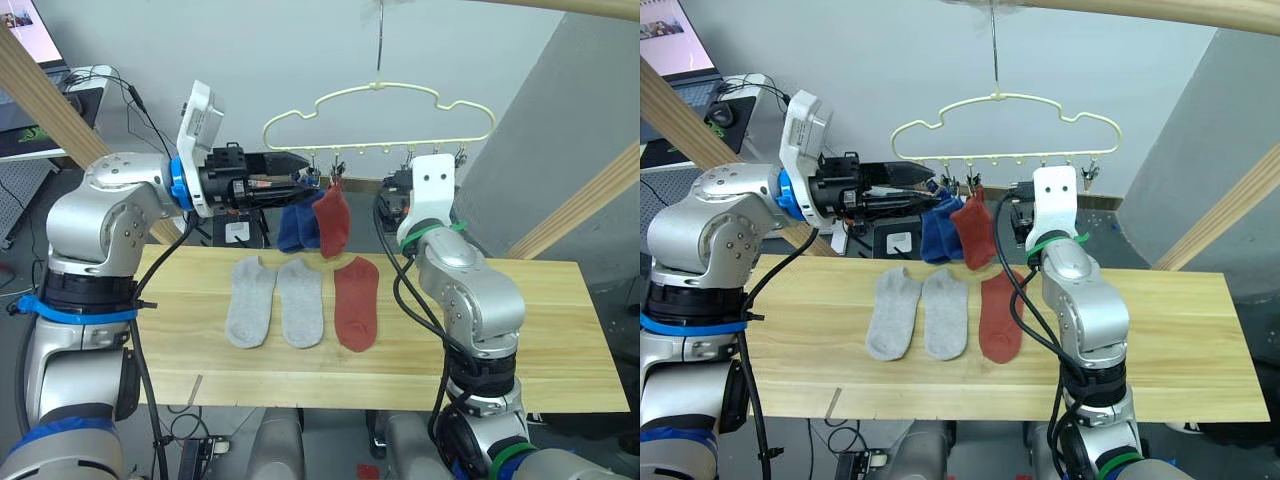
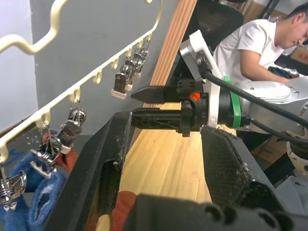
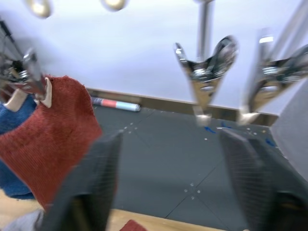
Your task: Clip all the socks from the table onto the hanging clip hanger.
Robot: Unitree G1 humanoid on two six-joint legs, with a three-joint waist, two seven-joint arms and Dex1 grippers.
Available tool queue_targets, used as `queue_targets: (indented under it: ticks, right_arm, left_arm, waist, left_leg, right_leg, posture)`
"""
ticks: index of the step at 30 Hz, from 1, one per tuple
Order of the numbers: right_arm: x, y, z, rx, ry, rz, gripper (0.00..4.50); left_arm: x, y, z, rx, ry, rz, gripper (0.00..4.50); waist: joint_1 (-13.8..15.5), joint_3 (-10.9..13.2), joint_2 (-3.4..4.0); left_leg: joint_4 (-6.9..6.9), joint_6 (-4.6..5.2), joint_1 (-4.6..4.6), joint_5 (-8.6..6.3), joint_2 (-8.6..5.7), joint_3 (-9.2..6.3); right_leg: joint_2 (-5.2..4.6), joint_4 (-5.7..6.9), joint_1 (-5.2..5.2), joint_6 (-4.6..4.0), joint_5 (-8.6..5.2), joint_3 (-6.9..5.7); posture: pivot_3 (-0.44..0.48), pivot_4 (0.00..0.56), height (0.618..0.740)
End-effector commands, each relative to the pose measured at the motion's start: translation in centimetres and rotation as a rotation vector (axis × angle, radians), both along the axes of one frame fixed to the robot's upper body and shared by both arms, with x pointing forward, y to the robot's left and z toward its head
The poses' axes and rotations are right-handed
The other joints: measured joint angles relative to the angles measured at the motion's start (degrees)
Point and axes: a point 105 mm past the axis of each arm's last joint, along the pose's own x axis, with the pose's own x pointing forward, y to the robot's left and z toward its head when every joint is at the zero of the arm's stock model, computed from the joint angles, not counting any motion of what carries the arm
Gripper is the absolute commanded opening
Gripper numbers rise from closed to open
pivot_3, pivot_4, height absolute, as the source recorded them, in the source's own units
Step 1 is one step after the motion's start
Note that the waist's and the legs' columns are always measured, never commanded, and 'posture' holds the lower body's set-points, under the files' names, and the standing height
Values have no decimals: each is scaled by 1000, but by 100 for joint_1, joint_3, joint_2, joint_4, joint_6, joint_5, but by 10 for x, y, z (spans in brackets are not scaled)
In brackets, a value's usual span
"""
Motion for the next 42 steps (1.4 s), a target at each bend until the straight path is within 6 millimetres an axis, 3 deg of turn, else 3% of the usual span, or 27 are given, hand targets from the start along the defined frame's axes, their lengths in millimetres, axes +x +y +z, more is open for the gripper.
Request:
queue_targets:
  ticks: [1, 9, 12, 41, 42]
  right_arm:
    - [-2, 1, 17, 17, -63, 1, 4018]
    - [1, 7, 21, 22, -61, 36, 4018]
    - [4, 8, 22, 28, -57, 48, 3159]
    - [31, -6, 41, 9, -106, 33, 3159]
    - [32, -6, 42, 12, -108, 33, 3502]
  left_arm:
    - [-4, -1, 10, 8, -56, -8, 2596]
    - [-4, -3, 5, -2, -46, 1, 2596]
    - [-5, -4, 4, -7, -43, 3, 2596]
    - [-5, -4, -1, -14, -35, 36, 2596]
    - [-5, -4, -1, -14, -36, 37, 2596]
  waist:
    - [-4, 0, 0]
    - [-6, 0, 0]
    - [-5, 0, 0]
    - [7, 1, 2]
    - [7, 1, 2]
  left_leg:
    - [0, 2, 1, 2, 0, 0]
    - [0, 6, 2, 5, 0, -4]
    - [0, 6, 2, 5, 0, -4]
    - [0, 7, 2, 5, 0, -4]
    - [0, 7, 2, 5, 0, -4]
  right_leg:
    - [0, 3, 0, 0, 0, 0]
    - [1, 6, 0, -1, 0, -2]
    - [1, 6, 0, -1, 0, -3]
    - [1, 8, 0, -1, 1, -3]
    - [1, 8, 0, -1, 1, -3]
  posture:
    - [85, 257, 740]
    - [90, 259, 740]
    - [94, 261, 740]
    - [111, 270, 740]
    - [111, 270, 740]
